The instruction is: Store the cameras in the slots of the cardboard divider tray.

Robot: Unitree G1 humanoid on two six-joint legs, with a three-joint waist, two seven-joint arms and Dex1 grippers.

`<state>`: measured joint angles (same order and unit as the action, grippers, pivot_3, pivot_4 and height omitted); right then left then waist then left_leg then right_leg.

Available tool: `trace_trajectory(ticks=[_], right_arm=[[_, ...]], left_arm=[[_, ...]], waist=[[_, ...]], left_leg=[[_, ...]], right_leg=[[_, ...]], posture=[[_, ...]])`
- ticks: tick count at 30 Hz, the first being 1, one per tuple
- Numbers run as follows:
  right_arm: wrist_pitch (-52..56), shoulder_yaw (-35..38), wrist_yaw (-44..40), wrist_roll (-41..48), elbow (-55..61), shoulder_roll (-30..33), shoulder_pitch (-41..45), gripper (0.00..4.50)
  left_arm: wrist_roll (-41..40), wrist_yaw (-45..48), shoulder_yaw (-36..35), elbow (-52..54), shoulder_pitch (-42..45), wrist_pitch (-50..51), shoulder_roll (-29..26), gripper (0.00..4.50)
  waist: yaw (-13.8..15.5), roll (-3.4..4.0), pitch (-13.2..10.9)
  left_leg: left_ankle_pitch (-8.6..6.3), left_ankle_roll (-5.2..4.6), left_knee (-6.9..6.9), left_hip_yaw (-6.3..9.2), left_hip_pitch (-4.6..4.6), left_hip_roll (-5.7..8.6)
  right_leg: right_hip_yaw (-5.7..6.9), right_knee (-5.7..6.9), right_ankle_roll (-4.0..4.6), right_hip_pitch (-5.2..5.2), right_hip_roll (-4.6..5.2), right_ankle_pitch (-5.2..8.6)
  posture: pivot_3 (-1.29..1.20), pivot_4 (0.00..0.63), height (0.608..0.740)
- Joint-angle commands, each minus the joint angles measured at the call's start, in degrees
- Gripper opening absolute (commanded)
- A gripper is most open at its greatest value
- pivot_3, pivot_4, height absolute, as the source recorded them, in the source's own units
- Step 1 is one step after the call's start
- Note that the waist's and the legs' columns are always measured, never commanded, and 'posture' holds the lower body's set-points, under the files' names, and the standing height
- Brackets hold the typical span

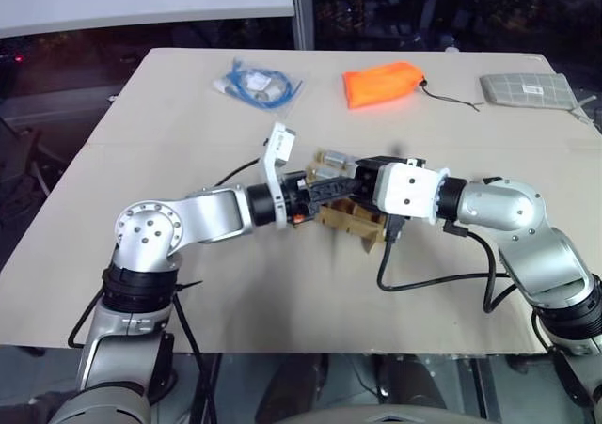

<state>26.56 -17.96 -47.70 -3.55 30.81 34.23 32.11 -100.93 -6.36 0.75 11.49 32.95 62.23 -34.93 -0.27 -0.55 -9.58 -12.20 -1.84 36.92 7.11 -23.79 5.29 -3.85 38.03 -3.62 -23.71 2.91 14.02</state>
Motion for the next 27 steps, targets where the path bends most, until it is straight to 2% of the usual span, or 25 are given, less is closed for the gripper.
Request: trace_trajectory(ticks=[1,5,6,8,10,16,21,27], right_arm=[[1.75,1.37,0.06,2.47,4.2,-1.24,0.63,2.47],[2.33,3.21,2.15,1.58,4.79,-0.84,-1.23,4.36],[3.9,4.5,2.94,2.12,5.36,-1.02,-2.43,4.44],[7.43,12.24,5.29,9.03,7.2,-5.3,-6.86,4.44],[9.42,18.7,4.67,14.86,9.72,-6.45,-11.64,4.44],[14.07,32.01,4.77,29.55,17.53,-7.17,-23.51,4.44],[13.31,37.17,5.88,36.18,22.54,-6.15,-32.14,4.44],[8.6,40.63,6.18,36.74,25.97,-4.44,-42.97,4.44]], left_arm=[[1.31,2.82,-0.69,1.14,0.89,0.14,-0.06,0.68],[9.51,9.33,-1.9,2.37,1.24,-1.03,-1.49,0.68],[12.89,11.99,-2.13,2.62,1.32,-2.31,-1.96,0.68],[23.89,23.16,0.37,2.1,3.07,-7.0,-6.31,0.68],[32.63,35.57,3.09,-1.35,6.09,-11.32,-9.91,0.68],[58.94,69.41,15.52,-14.91,15.95,-29.51,-13.9,0.68],[74.85,85.26,21.87,-31.37,24.04,-45.08,-9.59,0.68],[85.76,94.64,23.48,-49.37,32.56,-57.72,-2.11,0.68]], waist=[[0.0,0.0,0.0],[-0.01,0.0,0.0],[-0.01,0.0,0.0],[0.0,-0.01,0.0],[0.37,-0.06,0.0],[1.12,-0.05,0.01],[0.64,-0.05,0.0],[0.75,-0.11,-0.03]], left_leg=[[0.0,0.0,0.0,0.0,0.0,0.0],[0.0,0.0,-0.03,0.0,0.0,0.0],[0.0,0.0,-0.03,0.0,0.0,0.0],[0.0,0.0,-0.03,0.0,0.0,0.0],[0.01,0.01,-0.12,0.02,-0.02,0.01],[0.01,0.01,-0.29,-0.04,0.01,0.06],[0.01,-0.01,-0.4,-0.06,0.02,0.02],[-0.12,-0.26,-0.32,-0.02,-0.04,0.04]], right_leg=[[0.0,0.0,0.0,0.0,0.0,0.0],[0.01,-0.01,0.0,0.0,0.0,0.0],[0.01,-0.01,0.0,0.0,0.0,0.0],[0.01,-0.02,0.0,0.0,0.0,0.0],[0.04,-0.04,0.02,-0.02,-0.03,0.01],[0.03,-0.17,0.02,0.0,0.02,0.01],[0.01,-0.23,0.02,-0.02,0.0,0.02],[0.07,-0.24,-0.02,-0.01,0.0,0.03]], posture=[[0.0,0.15,0.74],[0.0,0.15,0.74],[0.0,0.15,0.74],[0.0,0.15,0.74],[0.0,0.15,0.74],[0.0,0.15,0.74],[0.0,0.15,0.74],[0.0,0.15,0.74]])
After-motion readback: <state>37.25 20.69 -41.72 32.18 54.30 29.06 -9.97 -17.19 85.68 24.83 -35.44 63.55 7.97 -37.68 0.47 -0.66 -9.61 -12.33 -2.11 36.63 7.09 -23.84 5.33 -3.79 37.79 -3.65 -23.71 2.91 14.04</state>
